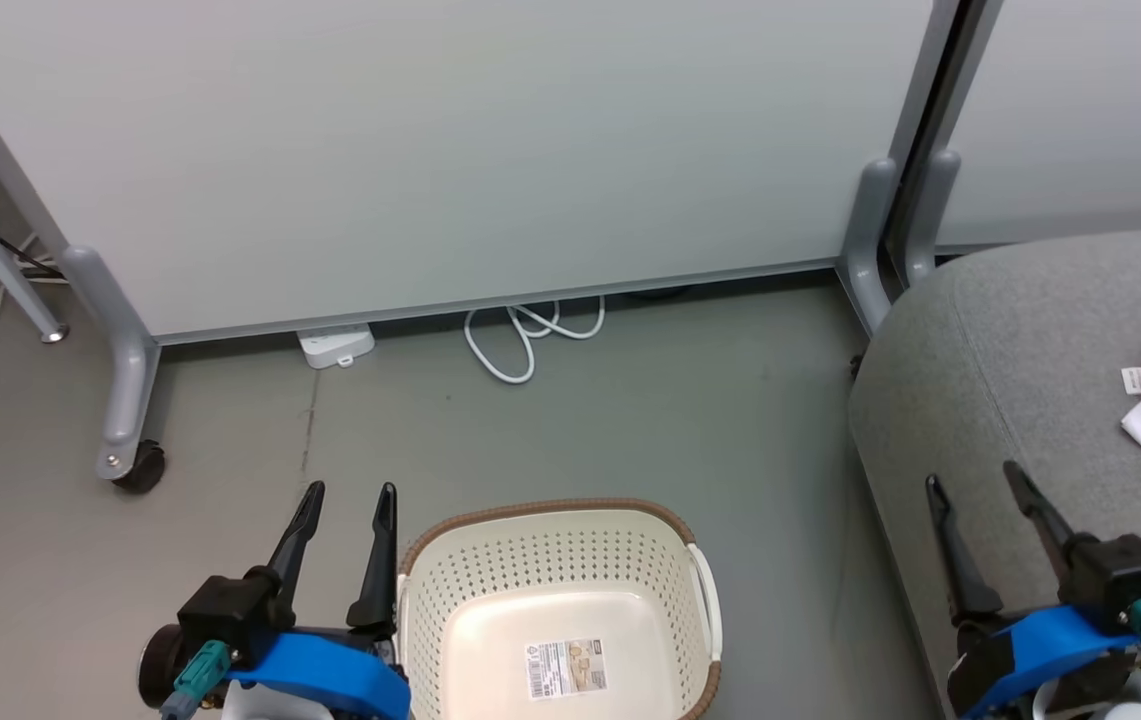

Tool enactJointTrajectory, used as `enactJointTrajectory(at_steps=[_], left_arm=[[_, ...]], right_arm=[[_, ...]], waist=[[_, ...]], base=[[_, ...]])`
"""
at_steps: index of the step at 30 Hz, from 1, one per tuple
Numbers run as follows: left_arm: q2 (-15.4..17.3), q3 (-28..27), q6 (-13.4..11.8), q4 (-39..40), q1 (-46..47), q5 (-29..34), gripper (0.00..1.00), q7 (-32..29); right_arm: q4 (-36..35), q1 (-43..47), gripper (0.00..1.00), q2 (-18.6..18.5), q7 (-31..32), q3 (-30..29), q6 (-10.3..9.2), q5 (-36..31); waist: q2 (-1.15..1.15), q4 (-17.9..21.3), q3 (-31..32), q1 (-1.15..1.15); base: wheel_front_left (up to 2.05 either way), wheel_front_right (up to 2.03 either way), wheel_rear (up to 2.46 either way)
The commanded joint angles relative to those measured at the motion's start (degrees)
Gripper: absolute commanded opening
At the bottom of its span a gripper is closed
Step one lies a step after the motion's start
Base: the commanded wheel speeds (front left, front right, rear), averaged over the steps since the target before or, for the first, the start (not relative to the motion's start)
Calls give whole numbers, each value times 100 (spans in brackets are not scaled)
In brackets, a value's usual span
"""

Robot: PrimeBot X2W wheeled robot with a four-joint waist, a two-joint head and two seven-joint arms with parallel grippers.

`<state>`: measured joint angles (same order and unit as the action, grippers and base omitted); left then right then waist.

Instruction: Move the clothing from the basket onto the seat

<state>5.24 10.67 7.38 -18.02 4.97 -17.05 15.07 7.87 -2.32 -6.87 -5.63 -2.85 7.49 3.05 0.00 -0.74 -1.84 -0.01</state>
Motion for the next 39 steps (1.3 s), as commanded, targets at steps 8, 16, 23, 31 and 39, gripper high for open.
enactJointTrajectory(at_steps=[8, 16, 23, 31, 39], left_arm=[[-55, -174, 16, 79, -233, 92, 100, 15], [-75, -153, 16, 28, -226, 92, 100, 15], [-73, -152, 16, 30, -247, 105, 100, 15], [-90, -116, 0, -96, -312, 81, 0, -23], [-123, -125, -2, -350, -524, -202, 0, -104]], right_arm=[[17, 235, 100, 154, 1, 65, 1, -51], [-2, 271, 100, 181, -1, -12, 1, -70], [39, 256, 100, 191, -34, 5, 1, -33], [174, 182, 0, 213, -1, 30, 0, -36], [506, 238, 0, 252, 66, 14, 0, 279]], waist=[[0, -158, 169, 1], [0, -213, 171, 1], [0, -217, 169, 1], [0, -204, 169, 2], [0, -198, 170, 2]], base=[[0, 0, 0], [0, 0, 0], [0, 0, 0], [0, 0, 0], [0, 0, 0]])
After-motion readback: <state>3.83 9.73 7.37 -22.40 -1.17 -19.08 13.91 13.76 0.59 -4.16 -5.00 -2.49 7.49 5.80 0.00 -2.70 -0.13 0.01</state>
